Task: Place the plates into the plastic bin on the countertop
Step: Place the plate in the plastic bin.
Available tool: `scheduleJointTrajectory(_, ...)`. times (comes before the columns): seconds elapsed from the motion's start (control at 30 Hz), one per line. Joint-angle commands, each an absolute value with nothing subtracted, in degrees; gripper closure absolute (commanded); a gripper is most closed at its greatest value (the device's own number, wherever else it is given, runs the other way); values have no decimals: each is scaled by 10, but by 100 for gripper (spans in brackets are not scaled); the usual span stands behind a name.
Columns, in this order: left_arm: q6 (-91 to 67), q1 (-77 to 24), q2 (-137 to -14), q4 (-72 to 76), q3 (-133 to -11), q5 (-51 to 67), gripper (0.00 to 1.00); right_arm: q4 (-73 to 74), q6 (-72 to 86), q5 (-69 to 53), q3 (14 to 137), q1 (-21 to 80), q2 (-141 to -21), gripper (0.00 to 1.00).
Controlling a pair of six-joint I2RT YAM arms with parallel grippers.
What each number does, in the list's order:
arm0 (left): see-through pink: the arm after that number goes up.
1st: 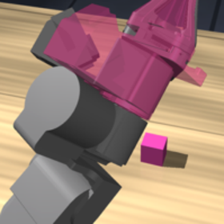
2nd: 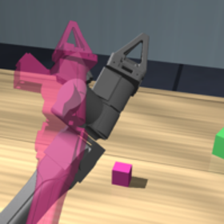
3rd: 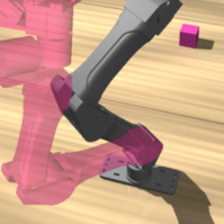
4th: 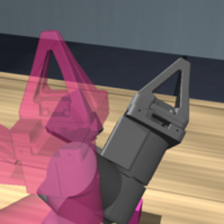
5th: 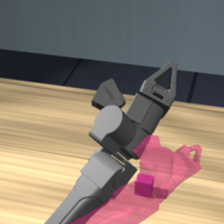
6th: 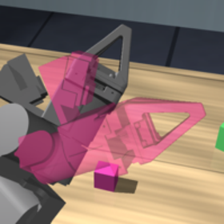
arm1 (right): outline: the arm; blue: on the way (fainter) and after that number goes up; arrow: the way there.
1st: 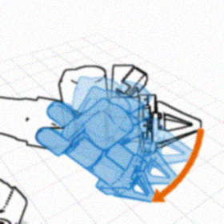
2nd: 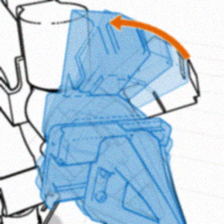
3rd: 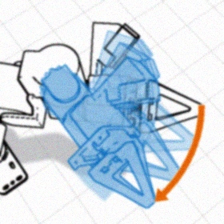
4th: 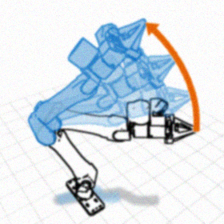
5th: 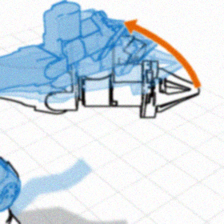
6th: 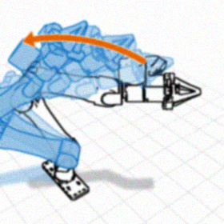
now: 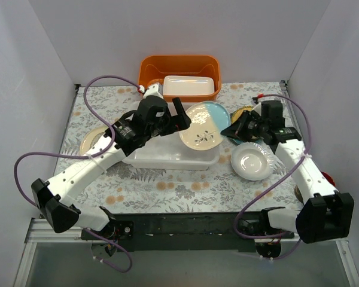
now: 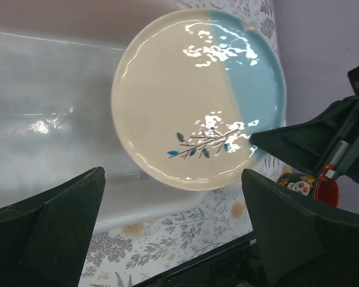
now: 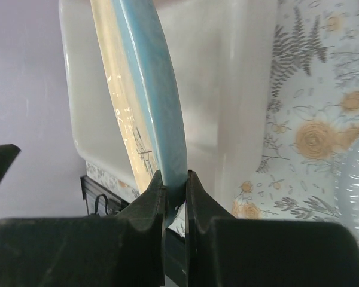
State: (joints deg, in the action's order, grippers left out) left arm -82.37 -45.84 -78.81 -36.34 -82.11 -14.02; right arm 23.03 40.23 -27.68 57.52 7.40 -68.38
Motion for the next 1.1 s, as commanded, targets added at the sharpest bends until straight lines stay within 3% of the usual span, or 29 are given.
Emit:
scheduleJointTrajectory(0.0, -834, -442, -746, -389, -836, -127, 2, 127, 424, -263, 642, 159, -719, 99)
scheduleJointTrajectory(0.23, -837, -438, -736, -398, -834, -116, 2, 110, 429, -230, 692, 250, -826, 99)
scheduleJointTrajectory(0.73, -831, -437, -720, -400, -815, -118, 2, 163, 392, -227, 758, 276, -983, 98)
scheduleJointTrajectory(0.93, -832, -436, -704, -392, -800, -116, 2, 220, 370, -208, 780, 277, -1020, 88)
scheduleJointTrajectory(0.97, -833, -437, -701, -391, -799, -116, 2, 228, 367, -201, 780, 277, -1021, 77)
scheduleJointTrajectory(1.07, -831, -435, -700, -391, -799, -112, 2, 253, 355, -178, 785, 277, -1027, 59)
